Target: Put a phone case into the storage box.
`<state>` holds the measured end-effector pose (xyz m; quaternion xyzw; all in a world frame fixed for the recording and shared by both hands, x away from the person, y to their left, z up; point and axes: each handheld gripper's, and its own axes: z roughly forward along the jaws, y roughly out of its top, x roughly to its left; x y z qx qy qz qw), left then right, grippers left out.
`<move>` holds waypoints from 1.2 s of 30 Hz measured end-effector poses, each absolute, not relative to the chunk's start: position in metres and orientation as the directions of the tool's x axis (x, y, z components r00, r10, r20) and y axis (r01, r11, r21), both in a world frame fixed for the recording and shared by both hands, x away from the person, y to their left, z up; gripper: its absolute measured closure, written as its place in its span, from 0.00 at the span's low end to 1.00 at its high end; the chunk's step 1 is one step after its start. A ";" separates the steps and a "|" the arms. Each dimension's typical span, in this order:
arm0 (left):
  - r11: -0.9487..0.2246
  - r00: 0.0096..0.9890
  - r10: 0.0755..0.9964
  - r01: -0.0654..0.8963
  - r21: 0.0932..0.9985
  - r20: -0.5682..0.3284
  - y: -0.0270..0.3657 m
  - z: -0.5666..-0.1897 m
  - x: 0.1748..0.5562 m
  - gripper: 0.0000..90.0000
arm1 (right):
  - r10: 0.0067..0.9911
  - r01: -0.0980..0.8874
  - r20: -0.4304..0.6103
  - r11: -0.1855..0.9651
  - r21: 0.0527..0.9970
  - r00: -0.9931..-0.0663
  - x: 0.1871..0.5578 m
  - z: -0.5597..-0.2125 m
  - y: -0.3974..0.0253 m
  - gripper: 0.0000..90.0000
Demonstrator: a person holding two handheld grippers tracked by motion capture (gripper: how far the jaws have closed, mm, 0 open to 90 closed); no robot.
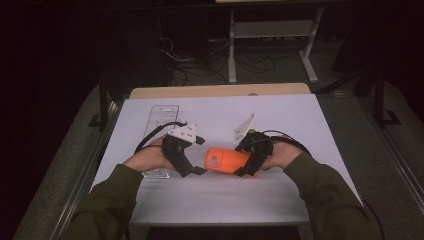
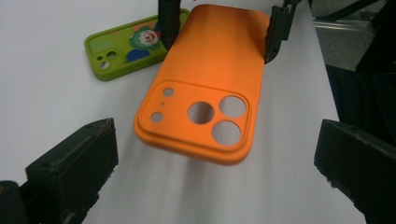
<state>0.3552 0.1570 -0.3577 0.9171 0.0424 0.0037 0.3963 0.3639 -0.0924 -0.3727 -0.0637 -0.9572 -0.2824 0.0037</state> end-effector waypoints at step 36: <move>-0.744 0.997 -0.003 0.052 0.666 -0.081 0.129 -0.377 0.359 0.15 | 0.043 0.056 0.036 0.828 0.558 -0.998 0.354 -0.362 -0.074 0.17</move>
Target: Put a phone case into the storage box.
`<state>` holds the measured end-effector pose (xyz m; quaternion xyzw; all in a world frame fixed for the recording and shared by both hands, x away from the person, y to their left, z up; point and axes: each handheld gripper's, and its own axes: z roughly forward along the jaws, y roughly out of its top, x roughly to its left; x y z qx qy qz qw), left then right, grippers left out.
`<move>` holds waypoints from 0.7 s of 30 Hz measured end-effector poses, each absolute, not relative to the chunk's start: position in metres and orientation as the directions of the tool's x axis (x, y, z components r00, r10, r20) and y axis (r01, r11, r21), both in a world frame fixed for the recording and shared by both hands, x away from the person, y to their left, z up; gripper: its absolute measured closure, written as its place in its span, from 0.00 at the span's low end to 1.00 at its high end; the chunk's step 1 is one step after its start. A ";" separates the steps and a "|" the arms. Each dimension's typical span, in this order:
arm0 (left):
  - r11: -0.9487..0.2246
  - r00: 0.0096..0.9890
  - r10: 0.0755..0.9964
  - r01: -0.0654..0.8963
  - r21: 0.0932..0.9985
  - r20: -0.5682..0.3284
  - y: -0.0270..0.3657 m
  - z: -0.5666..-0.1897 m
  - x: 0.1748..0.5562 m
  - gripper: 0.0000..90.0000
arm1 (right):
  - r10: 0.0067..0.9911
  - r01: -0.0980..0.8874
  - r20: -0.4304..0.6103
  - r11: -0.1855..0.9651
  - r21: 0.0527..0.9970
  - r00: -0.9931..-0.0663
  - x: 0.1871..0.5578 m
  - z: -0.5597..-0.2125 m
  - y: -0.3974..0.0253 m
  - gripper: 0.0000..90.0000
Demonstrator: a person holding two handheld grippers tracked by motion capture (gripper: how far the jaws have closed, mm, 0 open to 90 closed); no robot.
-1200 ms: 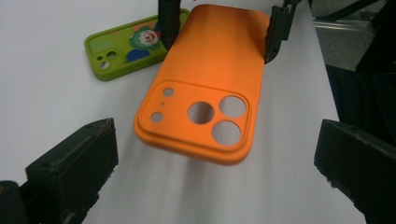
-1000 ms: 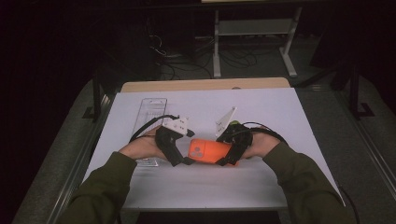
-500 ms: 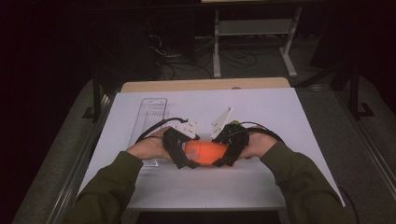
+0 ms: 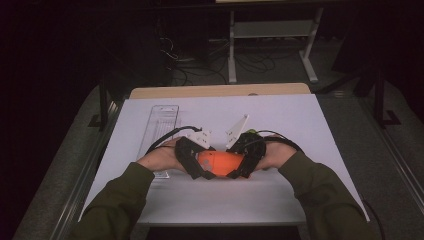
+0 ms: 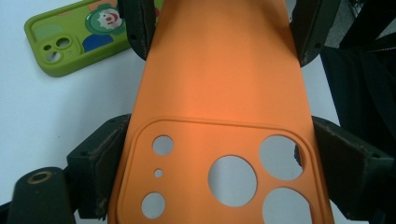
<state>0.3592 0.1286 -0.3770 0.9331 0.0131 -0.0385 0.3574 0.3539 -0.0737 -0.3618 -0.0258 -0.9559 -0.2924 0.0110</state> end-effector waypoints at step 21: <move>-0.738 0.991 0.069 0.127 0.663 -0.112 0.135 -0.374 0.359 0.17 | 0.117 0.065 -0.041 0.771 0.633 -0.992 0.353 -0.359 -0.088 0.00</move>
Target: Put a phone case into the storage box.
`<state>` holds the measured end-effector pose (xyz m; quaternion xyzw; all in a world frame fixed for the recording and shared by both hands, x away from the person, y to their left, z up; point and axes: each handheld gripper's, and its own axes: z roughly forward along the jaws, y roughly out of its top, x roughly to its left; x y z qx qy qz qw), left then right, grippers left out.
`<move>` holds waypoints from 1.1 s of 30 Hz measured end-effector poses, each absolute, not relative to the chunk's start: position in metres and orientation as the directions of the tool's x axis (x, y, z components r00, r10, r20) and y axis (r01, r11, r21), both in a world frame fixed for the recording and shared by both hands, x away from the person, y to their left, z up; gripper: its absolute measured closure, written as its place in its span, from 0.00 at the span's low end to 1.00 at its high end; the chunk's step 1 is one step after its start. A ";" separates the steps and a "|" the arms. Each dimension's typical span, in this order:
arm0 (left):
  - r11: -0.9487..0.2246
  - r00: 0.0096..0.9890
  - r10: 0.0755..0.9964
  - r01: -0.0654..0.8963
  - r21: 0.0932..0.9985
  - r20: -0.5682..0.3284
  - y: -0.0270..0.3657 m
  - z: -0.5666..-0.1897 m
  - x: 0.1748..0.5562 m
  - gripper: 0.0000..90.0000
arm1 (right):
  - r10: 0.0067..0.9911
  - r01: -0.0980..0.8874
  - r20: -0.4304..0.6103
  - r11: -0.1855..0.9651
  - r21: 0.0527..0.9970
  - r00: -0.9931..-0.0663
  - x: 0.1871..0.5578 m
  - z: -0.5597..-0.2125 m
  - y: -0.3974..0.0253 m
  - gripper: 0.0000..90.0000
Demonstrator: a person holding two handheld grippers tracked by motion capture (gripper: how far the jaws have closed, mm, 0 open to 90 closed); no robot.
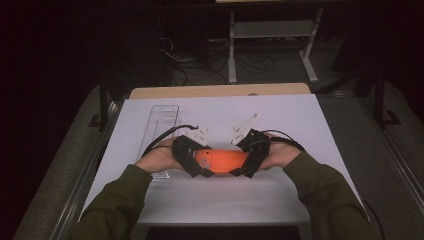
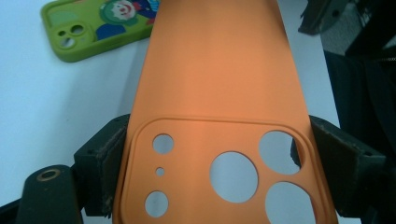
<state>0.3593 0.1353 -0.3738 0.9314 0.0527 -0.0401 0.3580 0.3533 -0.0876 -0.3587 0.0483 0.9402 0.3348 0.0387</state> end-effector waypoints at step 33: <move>-0.576 0.828 0.539 0.499 0.648 -0.158 0.145 -0.379 0.351 0.17 | 0.643 0.494 0.101 0.468 0.733 -0.759 0.330 -0.392 -0.140 0.00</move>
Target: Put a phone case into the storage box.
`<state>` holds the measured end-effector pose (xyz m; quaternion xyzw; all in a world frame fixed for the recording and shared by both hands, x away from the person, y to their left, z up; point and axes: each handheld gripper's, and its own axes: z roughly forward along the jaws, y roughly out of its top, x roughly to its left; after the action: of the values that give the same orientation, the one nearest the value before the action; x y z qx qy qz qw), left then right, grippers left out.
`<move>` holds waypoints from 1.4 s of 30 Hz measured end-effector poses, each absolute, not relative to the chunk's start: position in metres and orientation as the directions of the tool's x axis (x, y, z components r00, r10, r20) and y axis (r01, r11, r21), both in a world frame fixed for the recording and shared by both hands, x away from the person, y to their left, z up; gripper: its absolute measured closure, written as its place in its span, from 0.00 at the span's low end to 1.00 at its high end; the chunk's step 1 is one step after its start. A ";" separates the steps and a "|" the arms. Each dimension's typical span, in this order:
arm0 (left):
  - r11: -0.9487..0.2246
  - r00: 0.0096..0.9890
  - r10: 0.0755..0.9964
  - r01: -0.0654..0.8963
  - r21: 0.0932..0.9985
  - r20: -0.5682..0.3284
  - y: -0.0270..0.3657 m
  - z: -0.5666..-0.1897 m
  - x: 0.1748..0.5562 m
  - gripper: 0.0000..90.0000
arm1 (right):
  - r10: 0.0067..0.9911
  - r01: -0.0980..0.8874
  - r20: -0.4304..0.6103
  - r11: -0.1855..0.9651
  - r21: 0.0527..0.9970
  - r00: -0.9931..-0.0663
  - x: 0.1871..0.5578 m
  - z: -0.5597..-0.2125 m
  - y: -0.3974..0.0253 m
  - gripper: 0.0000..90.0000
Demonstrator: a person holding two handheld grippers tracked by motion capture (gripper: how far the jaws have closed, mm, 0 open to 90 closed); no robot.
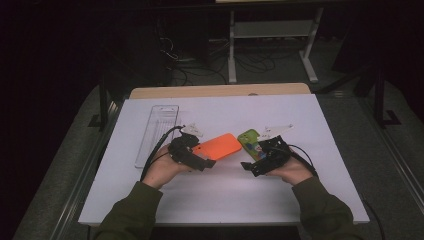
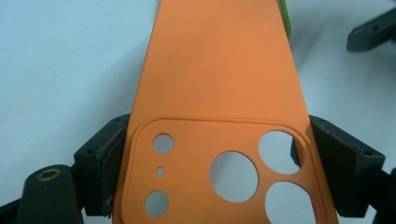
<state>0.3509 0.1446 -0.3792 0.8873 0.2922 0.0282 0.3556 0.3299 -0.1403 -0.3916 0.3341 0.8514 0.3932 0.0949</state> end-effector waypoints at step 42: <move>-0.594 0.838 0.522 0.493 0.635 -0.163 0.152 -0.383 0.351 0.17 | 0.592 0.141 -0.379 0.648 0.749 -0.711 0.301 -0.420 -0.109 0.00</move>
<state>0.3510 0.1520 -0.3826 0.8926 0.2842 0.0202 0.3493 0.3015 -0.1087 -0.4197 0.2151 0.8519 0.3602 0.3134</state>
